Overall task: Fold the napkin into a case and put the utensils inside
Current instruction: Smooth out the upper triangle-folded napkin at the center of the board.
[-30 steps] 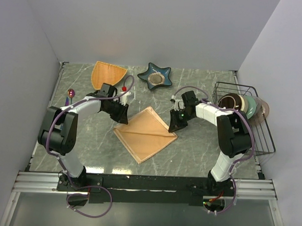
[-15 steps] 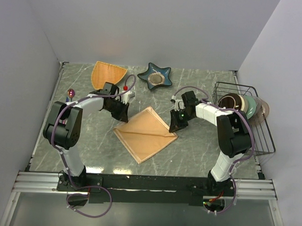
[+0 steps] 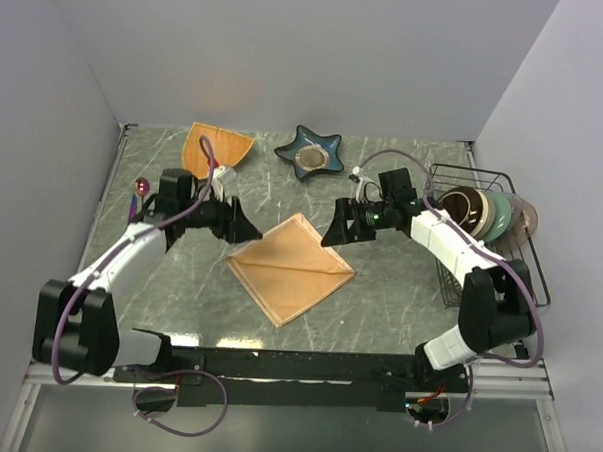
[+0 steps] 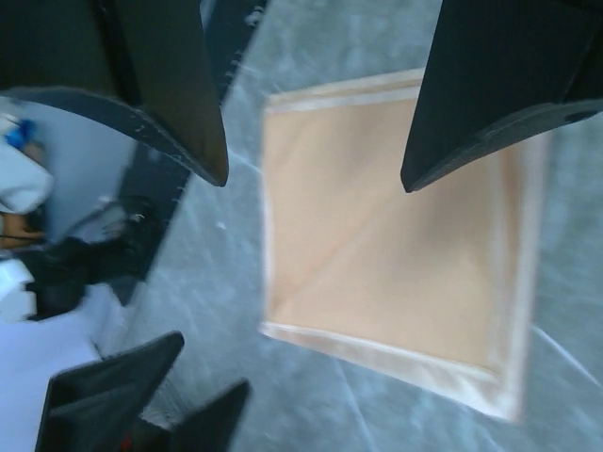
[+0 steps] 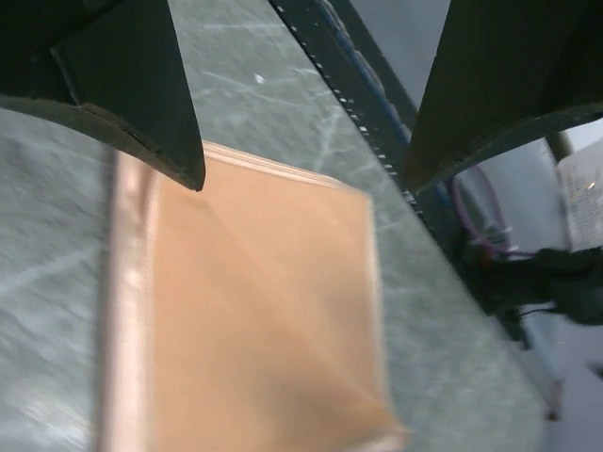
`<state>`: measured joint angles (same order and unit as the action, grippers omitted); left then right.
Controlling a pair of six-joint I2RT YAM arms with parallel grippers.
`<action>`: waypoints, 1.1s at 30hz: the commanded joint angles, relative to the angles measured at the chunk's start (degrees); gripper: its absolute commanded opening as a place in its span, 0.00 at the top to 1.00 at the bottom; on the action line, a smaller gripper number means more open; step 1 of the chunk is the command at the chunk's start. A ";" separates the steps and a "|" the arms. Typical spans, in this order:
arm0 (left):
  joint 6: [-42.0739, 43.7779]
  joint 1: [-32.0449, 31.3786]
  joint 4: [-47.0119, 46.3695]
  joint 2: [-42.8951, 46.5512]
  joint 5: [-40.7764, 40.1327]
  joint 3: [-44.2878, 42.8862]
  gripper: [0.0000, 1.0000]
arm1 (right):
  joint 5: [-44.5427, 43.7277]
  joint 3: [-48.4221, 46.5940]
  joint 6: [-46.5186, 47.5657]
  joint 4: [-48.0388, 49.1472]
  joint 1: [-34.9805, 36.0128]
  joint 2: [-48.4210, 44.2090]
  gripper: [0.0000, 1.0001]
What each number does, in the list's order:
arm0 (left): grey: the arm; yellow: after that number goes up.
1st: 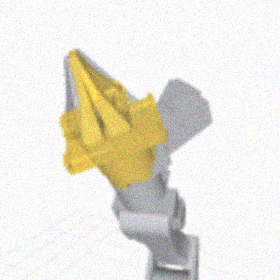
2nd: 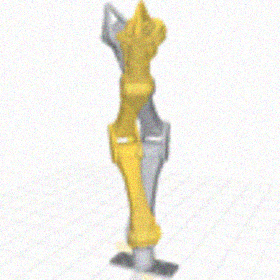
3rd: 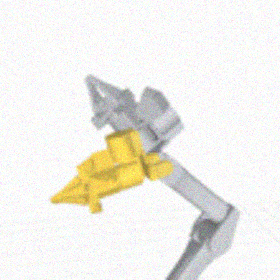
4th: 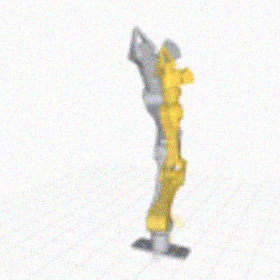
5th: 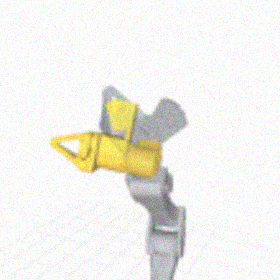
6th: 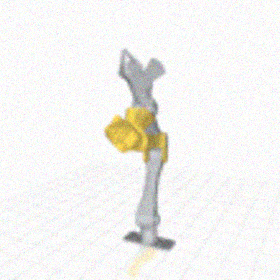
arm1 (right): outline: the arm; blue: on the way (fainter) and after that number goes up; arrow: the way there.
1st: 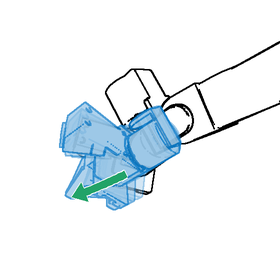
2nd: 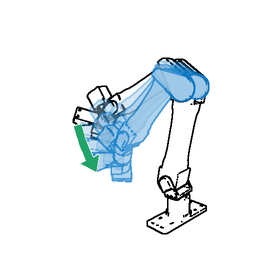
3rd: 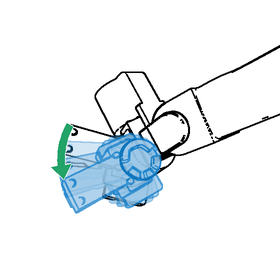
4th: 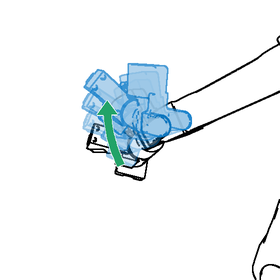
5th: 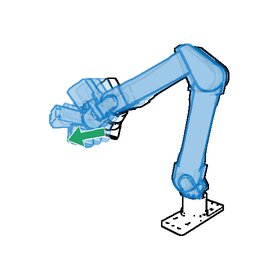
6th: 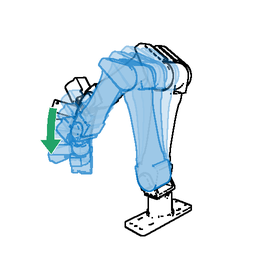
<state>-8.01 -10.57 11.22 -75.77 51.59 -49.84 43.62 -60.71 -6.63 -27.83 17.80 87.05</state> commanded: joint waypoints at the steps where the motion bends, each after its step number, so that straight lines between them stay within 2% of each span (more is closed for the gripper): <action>1: -15.09 -0.42 -13.67 1.15 8.26 9.57 0.19 | 11.57 3.75 -10.58 12.61 3.28 -0.65 0.01; 10: -22.66 -3.14 -22.72 -12.37 11.16 9.15 0.21 | 17.81 3.84 -20.78 25.71 9.00 11.64 0.00; 15: -25.03 -3.14 -25.20 -18.96 11.69 7.49 0.21 | 20.89 2.61 -27.37 31.79 9.00 18.50 0.00; 20: -24.16 -2.79 -23.18 -24.59 12.13 5.64 0.22 | 24.14 5.06 -36.67 40.46 7.25 23.42 0.03; 27: -23.72 -0.07 -24.58 -34.17 15.55 6.51 0.22 | 24.41 7.53 -32.22 37.33 3.91 28.09 0.03; 33: -19.94 1.78 -21.69 -38.31 16.78 5.64 0.22 | 23.80 7.27 -26.42 32.15 1.28 31.87 0.03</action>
<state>-32.42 -9.89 -12.14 -110.34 69.97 -44.25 69.28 -54.00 -37.21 8.86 21.08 115.18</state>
